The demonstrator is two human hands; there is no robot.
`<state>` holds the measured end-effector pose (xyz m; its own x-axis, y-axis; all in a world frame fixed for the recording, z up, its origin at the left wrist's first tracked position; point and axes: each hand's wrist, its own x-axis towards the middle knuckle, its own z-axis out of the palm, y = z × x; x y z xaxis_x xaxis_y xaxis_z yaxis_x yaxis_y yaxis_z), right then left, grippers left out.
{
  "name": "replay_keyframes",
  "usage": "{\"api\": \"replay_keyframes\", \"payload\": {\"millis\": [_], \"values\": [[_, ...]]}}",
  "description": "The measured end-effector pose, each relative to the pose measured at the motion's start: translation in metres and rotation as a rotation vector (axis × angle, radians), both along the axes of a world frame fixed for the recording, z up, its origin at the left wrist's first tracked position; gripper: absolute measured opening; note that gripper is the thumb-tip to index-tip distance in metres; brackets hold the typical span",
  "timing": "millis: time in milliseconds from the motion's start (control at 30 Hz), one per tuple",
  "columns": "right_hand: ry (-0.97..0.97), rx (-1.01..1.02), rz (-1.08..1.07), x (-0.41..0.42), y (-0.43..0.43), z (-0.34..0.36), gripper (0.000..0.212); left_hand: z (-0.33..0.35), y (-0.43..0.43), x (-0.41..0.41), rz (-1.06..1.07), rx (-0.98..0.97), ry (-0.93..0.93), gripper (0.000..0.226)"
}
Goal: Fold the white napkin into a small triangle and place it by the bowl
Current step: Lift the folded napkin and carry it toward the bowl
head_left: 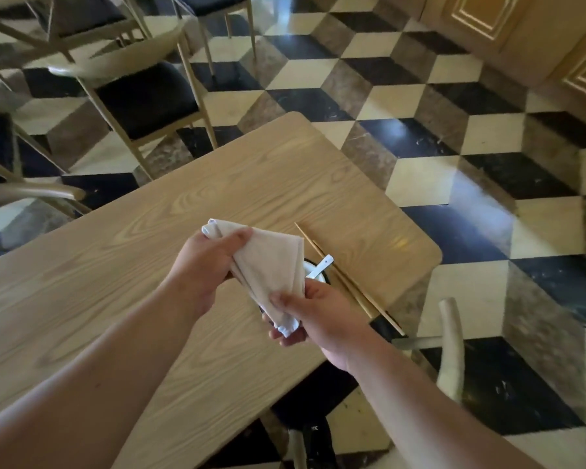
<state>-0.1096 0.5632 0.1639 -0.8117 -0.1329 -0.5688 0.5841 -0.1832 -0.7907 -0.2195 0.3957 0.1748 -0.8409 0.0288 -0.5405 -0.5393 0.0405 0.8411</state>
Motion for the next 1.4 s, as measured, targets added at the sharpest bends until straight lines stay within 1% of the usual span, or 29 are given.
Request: {"api": "replay_keyframes", "payload": {"millis": [100, 167, 233, 333, 467, 567, 700, 767, 900, 1133, 1300, 1367, 1400], "values": [[-0.002, 0.054, -0.060, -0.002, 0.034, -0.004, 0.020, -0.001, 0.024, -0.025, -0.135, -0.090, 0.014, 0.014], [-0.008, 0.086, -0.103, -0.004, 0.054, -0.008, 0.026, -0.002, 0.038, -0.040, -0.246, -0.193, 0.036, 0.017], [-0.017, 0.086, -0.139, -0.006, 0.077, -0.012, 0.029, -0.002, 0.058, -0.053, -0.338, -0.253, 0.057, 0.014], [-0.041, 0.059, -0.185, -0.008, 0.109, -0.021, 0.024, -0.005, 0.090, -0.069, -0.401, -0.249, 0.065, 0.002], [-0.081, 0.021, -0.261, -0.009, 0.144, -0.038, 0.015, -0.021, 0.126, -0.090, -0.473, -0.317, 0.106, 0.006], [-0.105, 0.043, -0.314, -0.010, 0.163, -0.047, 0.016, -0.035, 0.147, -0.101, -0.518, -0.361, 0.151, 0.005], [-0.121, 0.082, -0.346, -0.014, 0.180, -0.059, 0.019, -0.054, 0.170, -0.114, -0.631, -0.458, 0.228, 0.006], [-0.131, 0.105, -0.371, -0.017, 0.186, -0.066, 0.017, -0.064, 0.182, -0.120, -0.653, -0.482, 0.210, 0.007], [-0.159, 0.172, -0.400, -0.024, 0.198, -0.082, 0.016, -0.084, 0.201, -0.126, -0.668, -0.457, 0.154, 0.010], [-0.175, 0.333, -0.370, -0.027, 0.201, -0.105, 0.014, -0.108, 0.219, -0.130, -0.767, -0.577, 0.189, 0.010], [-0.206, 0.377, -0.352, -0.029, 0.201, -0.113, 0.013, -0.119, 0.222, -0.126, -0.773, -0.643, 0.198, 0.009], [-0.229, 0.438, -0.327, -0.026, 0.200, -0.114, 0.017, -0.119, 0.222, -0.125, -0.765, -0.657, 0.192, 0.010], [-0.233, 0.504, -0.305, -0.024, 0.198, -0.114, 0.019, -0.118, 0.222, -0.124, -0.769, -0.677, 0.204, 0.011]]}}
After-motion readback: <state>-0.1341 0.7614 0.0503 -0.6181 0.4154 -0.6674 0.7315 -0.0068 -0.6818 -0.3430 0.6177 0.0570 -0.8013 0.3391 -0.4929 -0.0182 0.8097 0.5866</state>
